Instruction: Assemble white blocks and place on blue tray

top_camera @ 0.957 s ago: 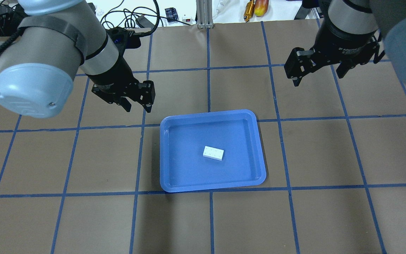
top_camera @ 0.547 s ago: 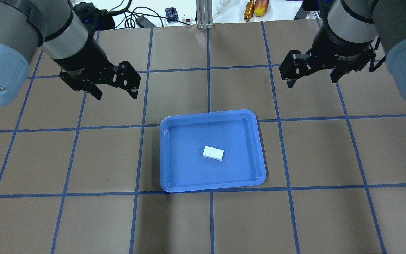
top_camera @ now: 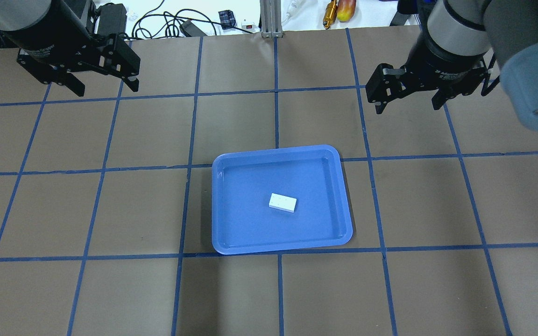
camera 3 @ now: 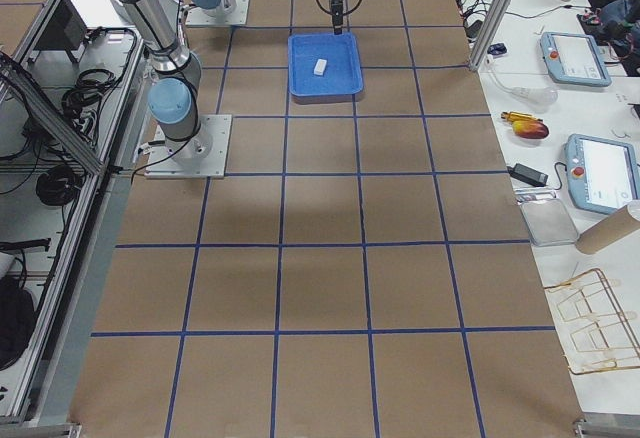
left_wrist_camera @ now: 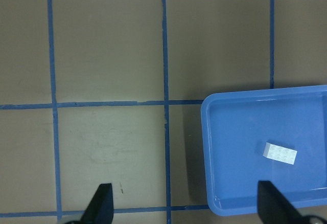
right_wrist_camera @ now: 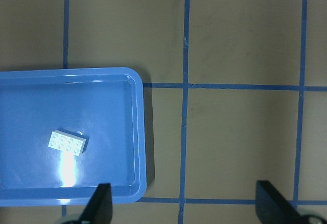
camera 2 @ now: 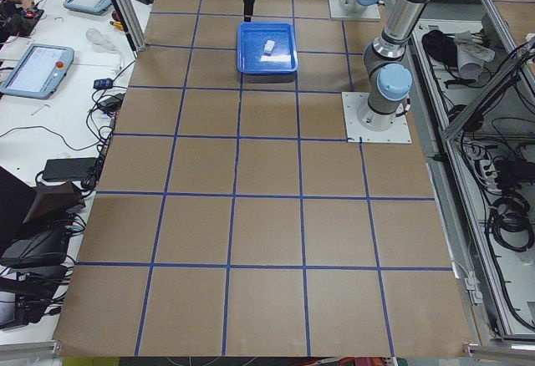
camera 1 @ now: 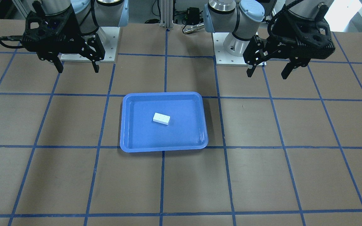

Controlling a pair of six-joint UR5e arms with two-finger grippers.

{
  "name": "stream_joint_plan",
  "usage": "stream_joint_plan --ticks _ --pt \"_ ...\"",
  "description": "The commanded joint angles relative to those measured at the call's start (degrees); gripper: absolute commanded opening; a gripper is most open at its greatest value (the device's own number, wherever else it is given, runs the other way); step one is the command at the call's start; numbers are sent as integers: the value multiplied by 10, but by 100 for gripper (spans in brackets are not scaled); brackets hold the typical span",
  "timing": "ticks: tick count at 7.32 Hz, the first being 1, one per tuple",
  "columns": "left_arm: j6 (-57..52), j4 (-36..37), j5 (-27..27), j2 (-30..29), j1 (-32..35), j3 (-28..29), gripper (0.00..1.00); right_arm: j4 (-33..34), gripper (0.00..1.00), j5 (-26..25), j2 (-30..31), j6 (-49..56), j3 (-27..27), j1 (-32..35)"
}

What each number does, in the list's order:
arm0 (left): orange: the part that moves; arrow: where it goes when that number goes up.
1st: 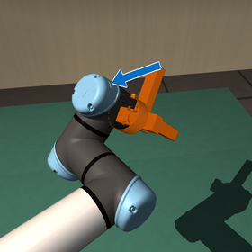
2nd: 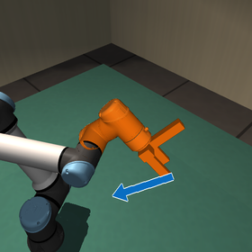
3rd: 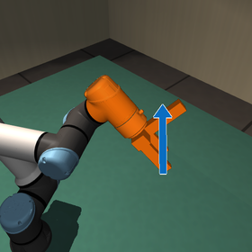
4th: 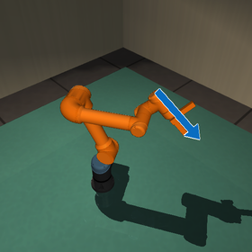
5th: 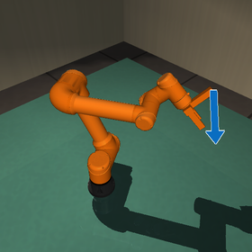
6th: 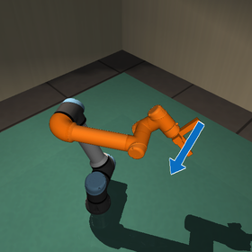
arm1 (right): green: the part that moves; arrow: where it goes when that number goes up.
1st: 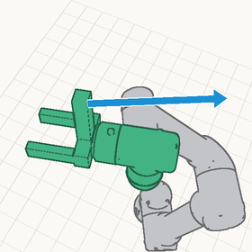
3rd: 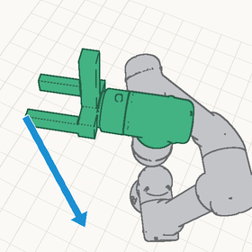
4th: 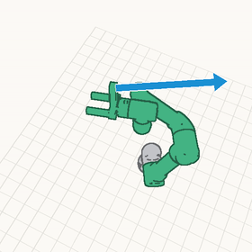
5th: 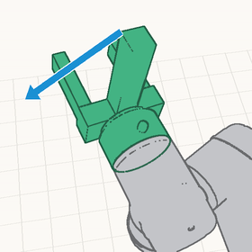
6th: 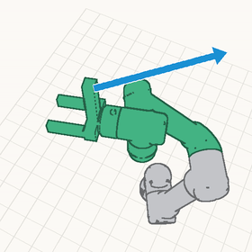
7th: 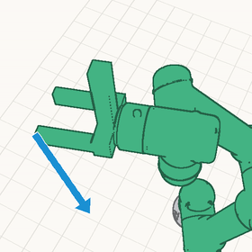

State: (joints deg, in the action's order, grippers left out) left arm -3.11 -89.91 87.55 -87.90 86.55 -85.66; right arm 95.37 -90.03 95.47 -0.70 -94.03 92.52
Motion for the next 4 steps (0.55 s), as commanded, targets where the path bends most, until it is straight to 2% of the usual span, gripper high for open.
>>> stream_joint_plan --ticks 1,4 --pt "-4 0 10 13 -2 -9 100 2 100 -2 0 -1 -1 0" --pt "-3 1 7 12 -5 -11 100 0 100 -7 3 0 1 1"
